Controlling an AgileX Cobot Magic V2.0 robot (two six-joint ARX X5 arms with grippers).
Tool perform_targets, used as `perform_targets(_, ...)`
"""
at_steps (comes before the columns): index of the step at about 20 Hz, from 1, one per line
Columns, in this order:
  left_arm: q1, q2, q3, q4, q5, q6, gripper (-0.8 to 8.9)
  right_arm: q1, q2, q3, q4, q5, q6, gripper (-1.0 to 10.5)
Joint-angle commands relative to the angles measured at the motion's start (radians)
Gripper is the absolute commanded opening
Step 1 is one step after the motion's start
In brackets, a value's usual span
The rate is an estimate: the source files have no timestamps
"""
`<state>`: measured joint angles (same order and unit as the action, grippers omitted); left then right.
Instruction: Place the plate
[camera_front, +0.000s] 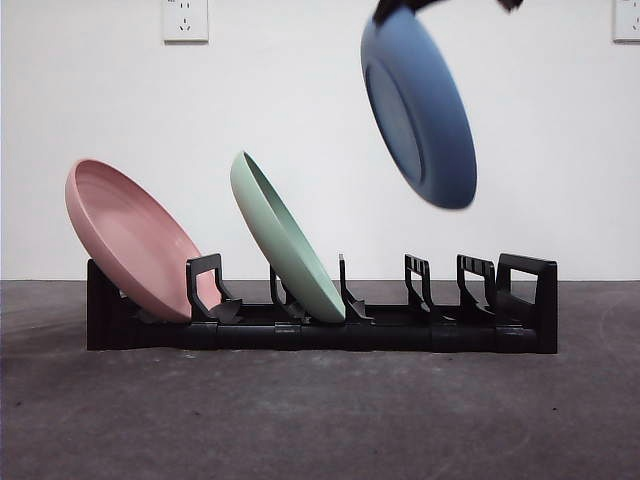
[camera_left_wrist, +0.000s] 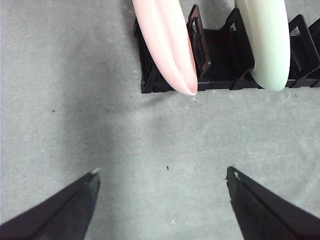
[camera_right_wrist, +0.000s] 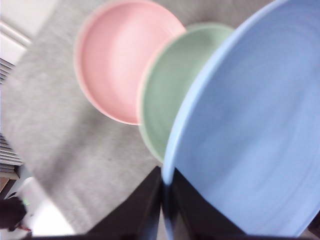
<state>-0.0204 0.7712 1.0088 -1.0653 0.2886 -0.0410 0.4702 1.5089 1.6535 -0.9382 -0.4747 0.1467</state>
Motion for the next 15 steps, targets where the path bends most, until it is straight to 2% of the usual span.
perform_targets(1, -0.002, 0.004, 0.019, 0.010, 0.005, 0.003, 4.06, 0.056, -0.053, 0.016, 0.005, 0.032, -0.072, 0.1)
perform_targets(3, -0.002, 0.004, 0.019, 0.011, 0.005, 0.003, 4.06, 0.132, -0.140, -0.042, 0.086, 0.153, -0.135, 0.1)
perform_targets(6, -0.002, 0.004, 0.019, 0.011, 0.005, 0.003, 4.06, 0.250, -0.290, -0.235, 0.252, 0.282, -0.142, 0.1)
perform_targets(8, -0.002, 0.006, 0.019, 0.011, 0.005, 0.003, 4.06, 0.325, -0.392, -0.391, 0.331, 0.359, -0.180, 0.1)
perform_targets(11, -0.002, 0.006, 0.019, 0.012, 0.005, 0.003, 4.06, 0.472, -0.504, -0.572, 0.383, 0.499, -0.244, 0.1)
perform_targets(12, -0.002, 0.006, 0.019, 0.012, 0.005, 0.003, 4.06, 0.535, -0.537, -0.627, 0.386, 0.570, -0.267, 0.1)
perform_targets(15, -0.002, 0.006, 0.019, 0.020, 0.005, 0.004, 4.06, 0.707, -0.596, -0.742, 0.383, 0.728, -0.294, 0.1)
